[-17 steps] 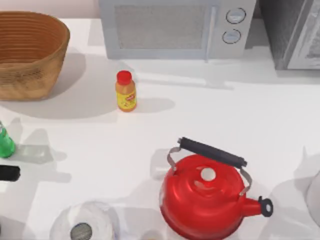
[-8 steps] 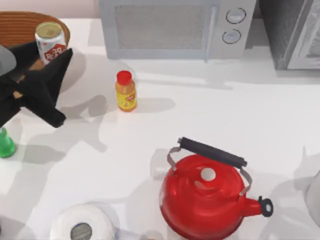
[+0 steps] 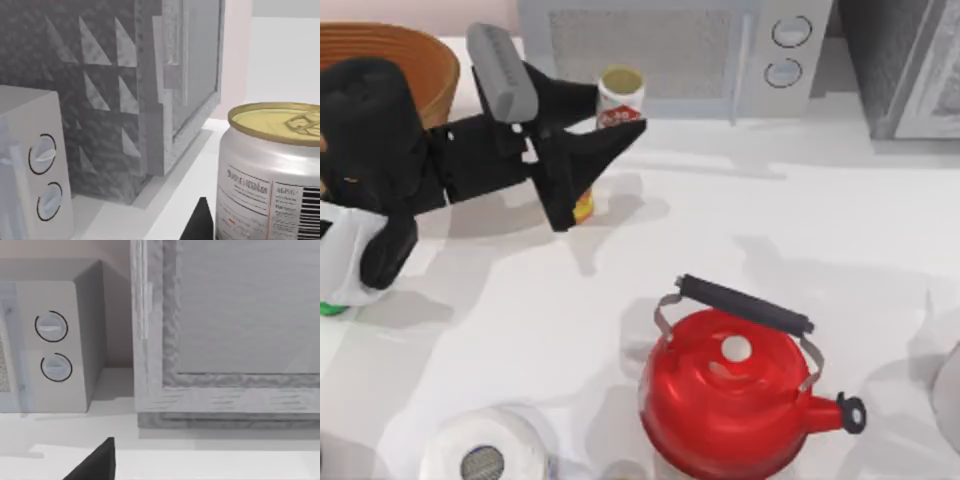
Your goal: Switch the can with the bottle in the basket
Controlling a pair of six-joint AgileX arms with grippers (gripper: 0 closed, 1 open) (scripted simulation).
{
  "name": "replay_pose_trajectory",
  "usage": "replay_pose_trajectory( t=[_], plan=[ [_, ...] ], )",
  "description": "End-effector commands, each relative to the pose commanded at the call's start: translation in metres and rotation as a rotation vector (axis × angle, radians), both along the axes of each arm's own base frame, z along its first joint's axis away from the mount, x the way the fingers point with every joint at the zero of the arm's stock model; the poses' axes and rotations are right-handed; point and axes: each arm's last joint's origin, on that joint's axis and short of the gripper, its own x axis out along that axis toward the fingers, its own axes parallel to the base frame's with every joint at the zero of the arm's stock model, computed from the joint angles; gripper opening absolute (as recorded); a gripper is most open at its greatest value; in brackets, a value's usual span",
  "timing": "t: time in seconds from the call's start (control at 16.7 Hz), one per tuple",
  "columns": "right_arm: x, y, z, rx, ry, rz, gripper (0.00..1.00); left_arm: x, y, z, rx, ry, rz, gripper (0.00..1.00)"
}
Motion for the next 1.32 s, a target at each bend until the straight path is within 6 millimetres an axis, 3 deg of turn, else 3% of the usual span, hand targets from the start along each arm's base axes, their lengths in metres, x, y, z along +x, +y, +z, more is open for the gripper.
replay_pose_trajectory(
  t=[0.3,0.6,0.72,1.02,1.32],
  plan=[
    [0.0,0.0,0.0,0.0,0.0,0.0,1.0,0.037,-0.032,-0.087,0.012,0.011,-0.254,0.0],
    [0.0,0.0,0.0,0.0,0.0,0.0,1.0,0.049,-0.031,-0.154,0.019,0.019,-0.363,0.0],
    [0.0,0.0,0.0,0.0,0.0,0.0,1.0,0.05,-0.028,-0.165,0.02,0.022,-0.371,0.0],
    [0.0,0.0,0.0,0.0,0.0,0.0,1.0,0.05,-0.027,-0.167,0.02,0.023,-0.372,0.0],
    [0.0,0.0,0.0,0.0,0.0,0.0,1.0,0.05,-0.027,-0.167,0.02,0.023,-0.372,0.38]
  ],
)
